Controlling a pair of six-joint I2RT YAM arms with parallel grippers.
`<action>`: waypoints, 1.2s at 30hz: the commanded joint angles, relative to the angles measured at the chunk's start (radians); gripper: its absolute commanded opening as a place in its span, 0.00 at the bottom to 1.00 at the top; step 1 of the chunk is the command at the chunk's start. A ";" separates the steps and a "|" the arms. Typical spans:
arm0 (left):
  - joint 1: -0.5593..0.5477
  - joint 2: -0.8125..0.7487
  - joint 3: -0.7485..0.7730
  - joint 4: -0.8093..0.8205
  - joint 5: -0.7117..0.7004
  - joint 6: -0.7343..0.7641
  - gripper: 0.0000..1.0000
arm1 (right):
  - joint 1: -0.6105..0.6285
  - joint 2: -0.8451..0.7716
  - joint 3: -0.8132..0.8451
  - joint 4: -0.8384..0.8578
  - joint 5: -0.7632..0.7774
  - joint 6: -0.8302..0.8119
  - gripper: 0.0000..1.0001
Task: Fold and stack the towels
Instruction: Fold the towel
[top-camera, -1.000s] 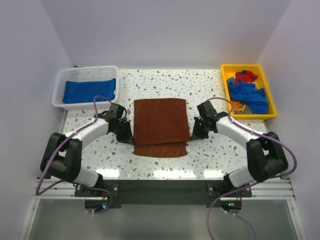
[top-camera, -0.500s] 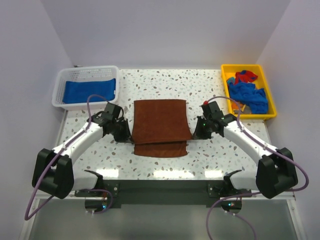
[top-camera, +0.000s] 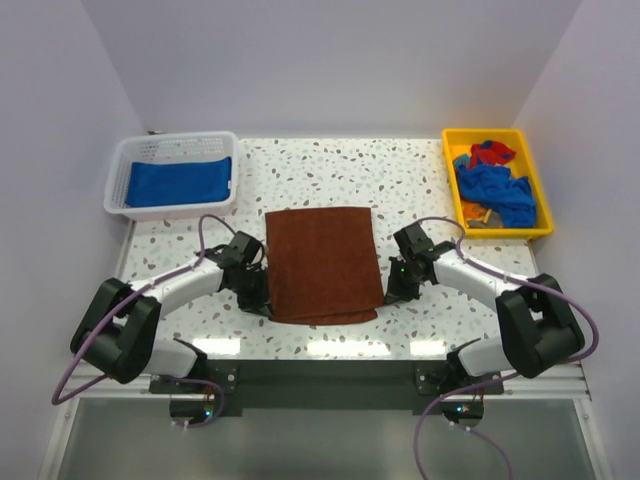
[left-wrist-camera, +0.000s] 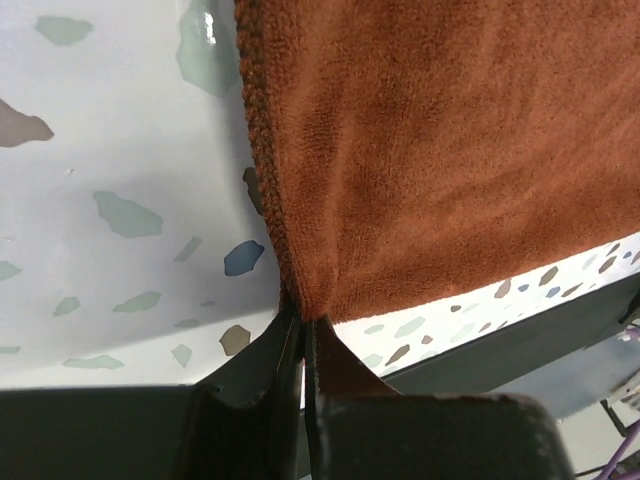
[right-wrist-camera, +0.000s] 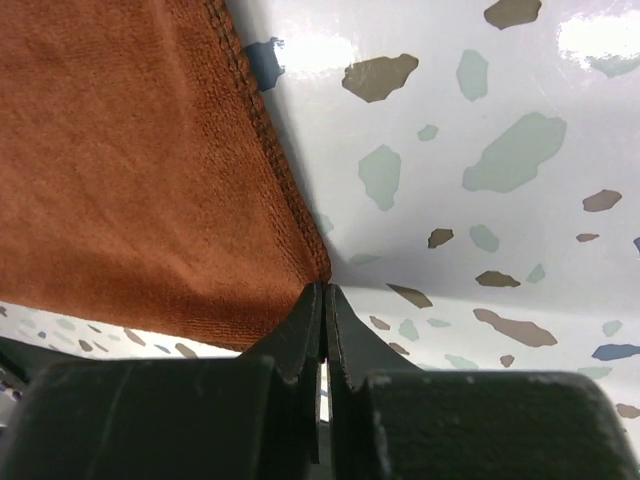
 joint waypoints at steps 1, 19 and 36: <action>-0.005 -0.006 -0.006 0.031 -0.043 -0.023 0.07 | 0.006 0.007 -0.017 0.042 0.011 0.011 0.00; -0.006 -0.192 0.061 -0.122 -0.152 -0.058 0.58 | 0.011 -0.157 0.091 -0.157 0.037 -0.104 0.40; -0.026 -0.124 -0.003 0.022 -0.122 -0.088 0.41 | 0.022 -0.044 -0.050 0.053 -0.013 0.000 0.39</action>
